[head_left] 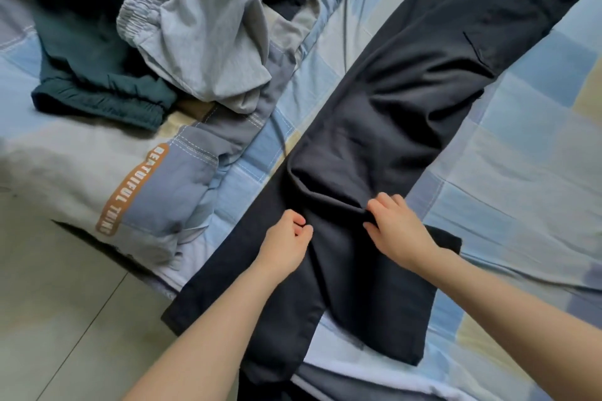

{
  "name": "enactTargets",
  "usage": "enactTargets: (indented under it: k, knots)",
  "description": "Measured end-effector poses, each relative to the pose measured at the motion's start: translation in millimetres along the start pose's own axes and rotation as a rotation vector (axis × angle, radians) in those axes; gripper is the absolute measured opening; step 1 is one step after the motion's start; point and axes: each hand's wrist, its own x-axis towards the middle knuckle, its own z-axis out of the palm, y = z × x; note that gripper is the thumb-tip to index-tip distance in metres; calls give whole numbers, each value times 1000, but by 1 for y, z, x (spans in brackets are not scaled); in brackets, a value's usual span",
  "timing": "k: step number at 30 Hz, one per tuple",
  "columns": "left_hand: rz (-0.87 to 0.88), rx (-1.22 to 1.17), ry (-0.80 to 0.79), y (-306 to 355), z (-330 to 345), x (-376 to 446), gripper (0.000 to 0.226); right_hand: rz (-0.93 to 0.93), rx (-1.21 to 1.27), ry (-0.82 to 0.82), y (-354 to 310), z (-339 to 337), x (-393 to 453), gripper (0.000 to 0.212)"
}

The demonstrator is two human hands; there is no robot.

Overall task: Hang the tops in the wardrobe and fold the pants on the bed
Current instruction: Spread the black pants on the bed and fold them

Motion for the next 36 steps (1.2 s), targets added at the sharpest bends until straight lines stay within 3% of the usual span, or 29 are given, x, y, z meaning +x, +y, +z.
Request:
enactTargets:
  k: [3, 6, 8, 11, 13, 17, 19, 21, 24, 26, 29, 31, 33, 36]
  knots:
    - [-6, 16, -170, -22, -1, -28, 28, 46, -11, -16, -36, -17, -2, 23]
    - [36, -1, -411, -41, -2, -71, 68, 15, 139, -86, -94, -27, -21, 33]
    - [-1, -157, -457, -51, 0, -94, 87, -33, 299, -187, -132, -29, -29, 37]
    - [-121, -456, -189, -79, -22, -112, 79, -37, 691, -415, -182, -27, -25, 24]
    - [-236, -454, 33, -104, -44, -114, 67, 16, 1028, -611, -208, -22, -23, 18]
    - [-371, -550, -5, -132, -67, -113, 52, 67, 1183, -776, -230, -14, -13, 20]
    - [-366, -579, -10, -133, -70, -112, 59, -28, 1031, -789, -230, -13, 1, 16]
    - [-330, -548, 40, -128, -66, -108, 72, -89, 893, -786, -227, -15, 12, 28]
    - [-333, -289, 118, -119, -57, -99, 73, -117, 745, -787, -222, -13, 27, 47]
    - [-353, -132, 99, -118, -60, -94, 47, -267, 469, -614, -218, -12, 38, 59]
    - [-293, -33, -77, -133, -83, -96, 9, -415, 147, -149, -195, -19, 62, 60]
    - [-248, -61, -171, -148, -107, -100, 4, -408, -103, -4, -175, -27, 80, 53]
    - [-244, -73, -143, -166, -132, -103, 7, -356, -266, -43, -160, -36, 98, 32]
    - [-238, -8, 123, -193, -158, -101, 14, -307, -248, -138, -151, -43, 121, 26]
